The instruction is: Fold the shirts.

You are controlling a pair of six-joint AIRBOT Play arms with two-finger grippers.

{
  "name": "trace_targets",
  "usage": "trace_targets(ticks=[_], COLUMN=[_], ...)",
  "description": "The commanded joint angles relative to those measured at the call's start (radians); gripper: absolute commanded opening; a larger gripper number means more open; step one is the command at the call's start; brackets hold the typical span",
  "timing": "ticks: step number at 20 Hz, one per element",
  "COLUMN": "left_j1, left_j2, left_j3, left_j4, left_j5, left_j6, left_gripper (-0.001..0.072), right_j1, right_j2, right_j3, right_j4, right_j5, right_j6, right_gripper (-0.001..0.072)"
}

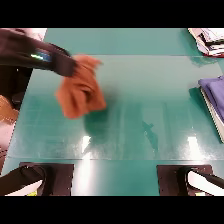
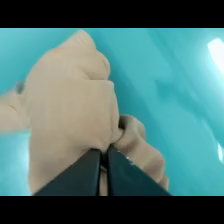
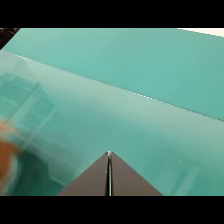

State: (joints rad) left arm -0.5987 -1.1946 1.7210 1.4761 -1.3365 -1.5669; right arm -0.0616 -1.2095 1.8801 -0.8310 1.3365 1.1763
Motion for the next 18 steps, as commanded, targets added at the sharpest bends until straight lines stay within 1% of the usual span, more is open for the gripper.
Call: trace_targets(ticks=[1,2,3,5,6,8,9,11,13,16,18], left_j1=[-0.161,-0.166,-0.159,-0.101,-0.050,0.079,0.151,0.278,0.364,0.412,0.410], left_j2=[-0.182,-0.210,-0.226,-0.226,-0.225,-0.226,-0.226,-0.227,-0.227,-0.227,-0.243], left_j3=[0.005,0.005,0.005,0.005,0.005,-0.023,-0.060,-0.176,-0.332,-0.553,-0.628], left_j4=[-0.025,-0.019,0.017,0.075,0.073,0.048,-0.003,-0.165,-0.319,-0.443,-0.514], left_j5=[0.037,0.044,0.044,0.039,0.027,0.016,0.024,0.068,0.150,0.320,0.425], left_j6=[0.094,0.096,0.103,0.100,0.093,0.045,0.020,0.021,0.026,0.030,0.031], left_gripper=[0.0501,0.0577,0.0550,0.0550,0.0549,0.0549,0.0549,0.0549,0.0549,0.0549,0.0549], right_j1=[0.000,0.000,0.000,0.000,0.000,0.000,0.000,0.000,0.000,0.000,0.000], right_j2=[0.001,0.001,0.001,0.001,0.001,0.001,0.001,0.001,0.001,0.001,0.001], right_j3=[0.008,0.008,0.008,0.008,0.008,0.008,0.008,0.008,0.008,0.008,0.008], right_j4=[0.000,0.000,0.000,-0.002,-0.002,-0.002,-0.002,-0.002,-0.002,-0.003,-0.004], right_j5=[0.012,0.015,0.022,0.031,0.031,0.036,0.039,0.040,0.044,0.044,0.044], right_j6=[0.001,0.001,0.001,0.001,0.001,0.001,0.001,0.001,0.001,0.001,0.001], right_gripper=[0.0018,0.0019,0.0019,0.0018,0.0018,0.0019,0.0018,0.0019,0.0019,0.0018,0.0019])
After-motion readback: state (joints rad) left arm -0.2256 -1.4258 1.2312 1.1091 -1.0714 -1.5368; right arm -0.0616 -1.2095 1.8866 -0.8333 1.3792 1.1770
